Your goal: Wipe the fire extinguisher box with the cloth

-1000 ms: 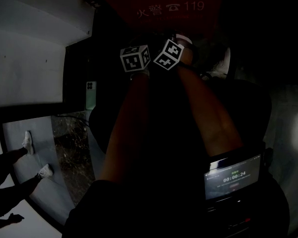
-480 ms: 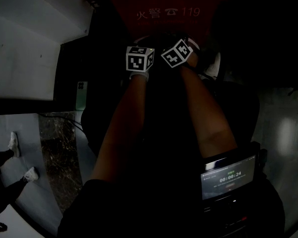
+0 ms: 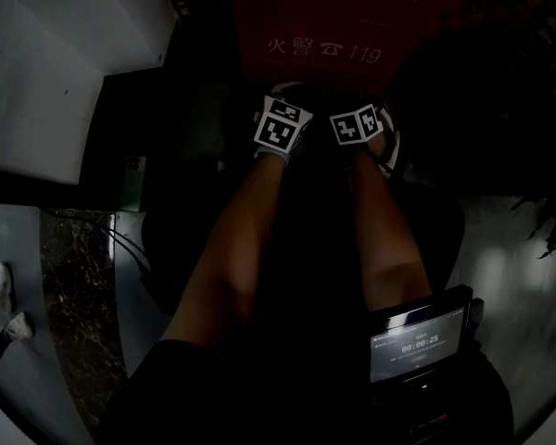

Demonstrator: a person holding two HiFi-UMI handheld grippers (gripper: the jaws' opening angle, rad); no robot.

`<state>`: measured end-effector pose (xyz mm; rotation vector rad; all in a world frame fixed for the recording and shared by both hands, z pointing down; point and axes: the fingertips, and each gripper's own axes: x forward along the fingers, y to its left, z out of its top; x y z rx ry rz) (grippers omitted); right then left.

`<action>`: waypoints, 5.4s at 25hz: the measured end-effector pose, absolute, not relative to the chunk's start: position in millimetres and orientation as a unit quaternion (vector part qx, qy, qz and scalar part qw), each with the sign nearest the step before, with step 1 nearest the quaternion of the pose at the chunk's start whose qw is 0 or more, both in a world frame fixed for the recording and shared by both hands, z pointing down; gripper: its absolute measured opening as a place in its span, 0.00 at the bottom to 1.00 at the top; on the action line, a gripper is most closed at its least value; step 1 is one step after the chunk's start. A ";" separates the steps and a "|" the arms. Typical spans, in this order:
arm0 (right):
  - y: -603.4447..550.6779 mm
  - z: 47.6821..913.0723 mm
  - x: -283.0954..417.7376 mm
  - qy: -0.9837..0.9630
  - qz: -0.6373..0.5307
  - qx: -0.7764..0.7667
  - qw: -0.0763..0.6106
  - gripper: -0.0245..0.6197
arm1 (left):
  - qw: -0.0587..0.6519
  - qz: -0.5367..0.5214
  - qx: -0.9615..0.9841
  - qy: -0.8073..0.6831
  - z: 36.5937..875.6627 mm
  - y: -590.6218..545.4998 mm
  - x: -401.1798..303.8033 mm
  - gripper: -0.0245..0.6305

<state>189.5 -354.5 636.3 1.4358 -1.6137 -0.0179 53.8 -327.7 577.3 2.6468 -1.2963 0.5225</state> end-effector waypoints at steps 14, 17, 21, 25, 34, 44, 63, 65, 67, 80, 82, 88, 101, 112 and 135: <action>-291.0 481.3 91.0 -0.737 -0.213 0.582 0.270 0.11 | 0.101 0.035 0.892 -0.440 481.1 -261.7 31.8 0.04; -276.1 412.2 90.3 -0.743 -0.278 0.559 0.243 0.11 | 0.081 0.034 0.879 -0.469 445.9 -249.9 26.4 0.04; -259.8 330.1 96.8 -0.740 -0.338 0.541 0.211 0.11 | 0.022 0.017 0.881 -0.473 375.8 -244.2 21.8 0.04; -243.1 293.4 127.9 -0.743 -0.353 0.521 0.228 0.11 | 0.009 0.006 0.899 -0.439 310.6 -238.7 52.4 0.04; -265.6 145.3 196.0 -0.707 -0.424 0.509 0.249 0.10 | -0.047 0.022 0.935 -0.352 148.0 -251.4 111.6 0.04; -400.3 64.7 214.5 -0.665 -0.461 0.417 0.414 0.10 | -0.122 0.014 0.925 -0.361 27.4 -300.4 134.4 0.04; -511.2 119.2 199.2 -0.639 -0.444 0.290 0.558 0.09 | -0.105 0.054 0.920 -0.375 49.9 -363.1 131.8 0.04; -500.6 121.2 194.2 -0.646 -0.448 0.286 0.548 0.09 | -0.104 0.051 0.917 -0.381 52.9 -363.4 127.7 0.04; -485.5 119.7 186.2 -0.650 -0.458 0.274 0.541 0.09 | -0.103 0.042 0.914 -0.390 51.4 -362.3 121.8 0.04; -383.2 127.3 180.8 -0.654 -0.451 0.223 0.565 0.09 | -0.120 0.049 0.906 -0.402 28.5 -322.6 125.7 0.04; -373.4 127.9 182.6 -0.652 -0.453 0.217 0.568 0.09 | -0.120 0.054 0.905 -0.405 27.3 -320.0 124.0 0.04; -384.8 109.7 183.3 -0.637 -0.465 0.255 0.560 0.10 | -0.130 0.082 0.896 -0.417 28.7 -327.1 121.0 0.04; -515.0 85.4 159.3 -0.631 -0.442 0.355 0.529 0.10 | -0.130 0.089 0.858 -0.488 19.6 -387.7 88.5 0.04; -526.3 114.8 135.9 -0.646 -0.425 0.312 0.552 0.10 | -0.121 0.089 0.852 -0.501 39.2 -394.3 68.3 0.04; -388.2 129.5 106.7 -0.653 -0.424 0.182 0.601 0.09 | -0.114 0.095 0.854 -0.498 71.1 -334.1 57.1 0.04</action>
